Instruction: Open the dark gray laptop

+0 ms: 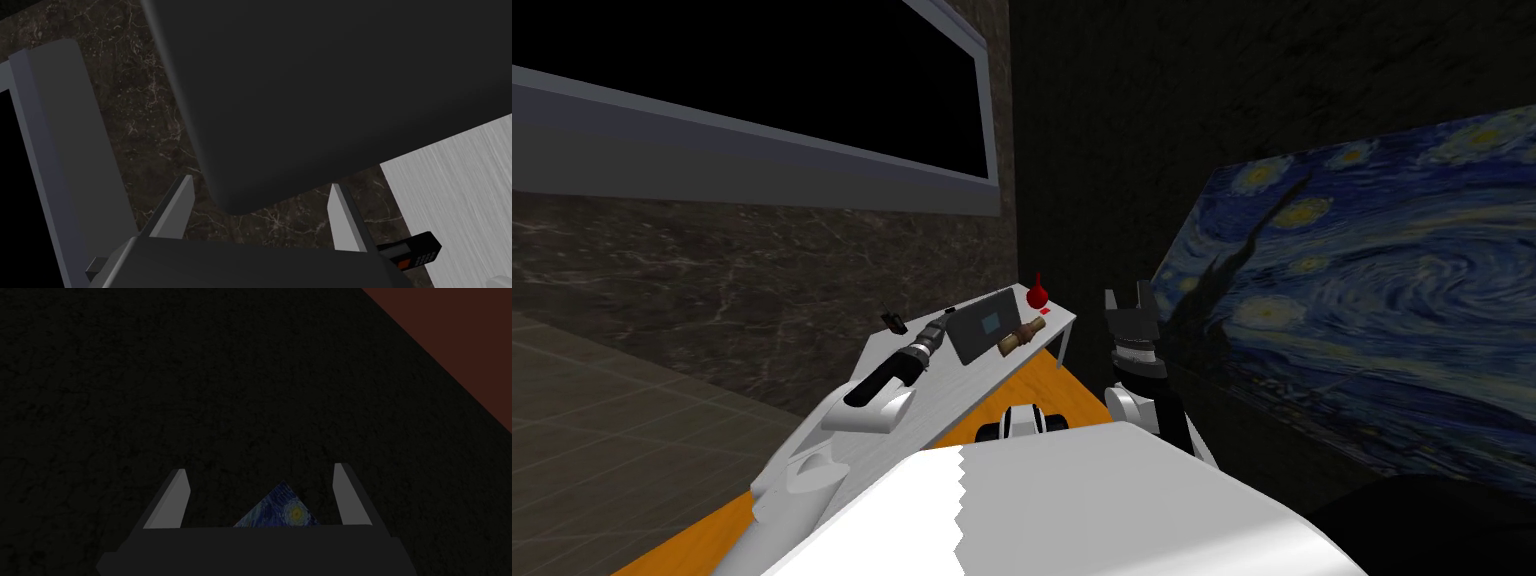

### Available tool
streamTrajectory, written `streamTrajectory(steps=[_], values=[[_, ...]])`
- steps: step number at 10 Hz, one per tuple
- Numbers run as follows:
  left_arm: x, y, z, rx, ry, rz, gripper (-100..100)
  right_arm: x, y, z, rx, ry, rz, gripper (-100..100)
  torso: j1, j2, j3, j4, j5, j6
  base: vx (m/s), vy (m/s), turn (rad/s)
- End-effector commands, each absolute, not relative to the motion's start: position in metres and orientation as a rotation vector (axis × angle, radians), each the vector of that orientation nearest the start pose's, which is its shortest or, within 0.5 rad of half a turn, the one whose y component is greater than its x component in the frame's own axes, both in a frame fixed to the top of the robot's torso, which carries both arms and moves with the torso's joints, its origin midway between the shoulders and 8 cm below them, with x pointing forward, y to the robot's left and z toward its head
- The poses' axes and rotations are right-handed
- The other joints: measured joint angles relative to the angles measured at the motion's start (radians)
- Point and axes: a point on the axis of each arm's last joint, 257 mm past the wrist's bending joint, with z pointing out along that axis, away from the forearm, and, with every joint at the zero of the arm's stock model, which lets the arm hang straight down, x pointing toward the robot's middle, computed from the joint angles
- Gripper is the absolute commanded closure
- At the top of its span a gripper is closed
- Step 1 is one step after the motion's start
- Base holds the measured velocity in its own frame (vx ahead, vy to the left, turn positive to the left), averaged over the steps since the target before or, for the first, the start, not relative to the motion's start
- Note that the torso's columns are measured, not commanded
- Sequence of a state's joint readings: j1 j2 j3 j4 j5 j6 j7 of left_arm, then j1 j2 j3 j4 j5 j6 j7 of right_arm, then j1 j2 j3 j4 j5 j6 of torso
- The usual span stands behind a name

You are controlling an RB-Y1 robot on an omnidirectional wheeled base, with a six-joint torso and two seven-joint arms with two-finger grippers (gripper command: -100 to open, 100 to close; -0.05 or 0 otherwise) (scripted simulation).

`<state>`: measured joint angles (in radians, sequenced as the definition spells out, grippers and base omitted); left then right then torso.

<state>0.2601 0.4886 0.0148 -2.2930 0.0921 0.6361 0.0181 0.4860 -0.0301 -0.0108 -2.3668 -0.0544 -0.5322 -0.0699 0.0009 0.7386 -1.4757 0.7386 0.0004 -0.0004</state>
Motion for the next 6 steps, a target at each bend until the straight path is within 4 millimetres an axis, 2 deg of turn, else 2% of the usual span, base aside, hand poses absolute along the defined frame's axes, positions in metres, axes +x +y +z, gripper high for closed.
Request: streamTrajectory(steps=[1, 2, 3, 6], values=[[0.449, 0.304, -0.139, -1.076, 1.549, -0.836, 100, 0.318, -0.278, 0.072, 0.583, 0.496, 1.429, 0, -0.002, 0.000, 0.000, 0.000, -0.001, 0.000, 0.063, 0.032, -0.004], [0.444, 0.298, -0.134, -1.089, 1.558, -0.860, 100, 0.318, -0.278, 0.072, 0.583, 0.496, 1.429, 0, -0.003, 0.001, 0.000, 0.000, -0.001, 0.000, 0.066, 0.040, -0.007], [0.442, 0.300, -0.141, -1.111, 1.574, -0.838, 100, 0.318, -0.278, 0.072, 0.583, 0.496, 1.429, 0, -0.002, 0.001, 0.000, 0.001, -0.001, 0.000, 0.056, 0.040, -0.010], [0.430, 0.289, -0.139, -1.156, 1.610, -0.861, 100, 0.318, -0.278, 0.072, 0.583, 0.496, 1.429, 0, -0.001, 0.000, 0.000, 0.000, 0.000, 0.000, 0.069, 0.042, -0.007]])
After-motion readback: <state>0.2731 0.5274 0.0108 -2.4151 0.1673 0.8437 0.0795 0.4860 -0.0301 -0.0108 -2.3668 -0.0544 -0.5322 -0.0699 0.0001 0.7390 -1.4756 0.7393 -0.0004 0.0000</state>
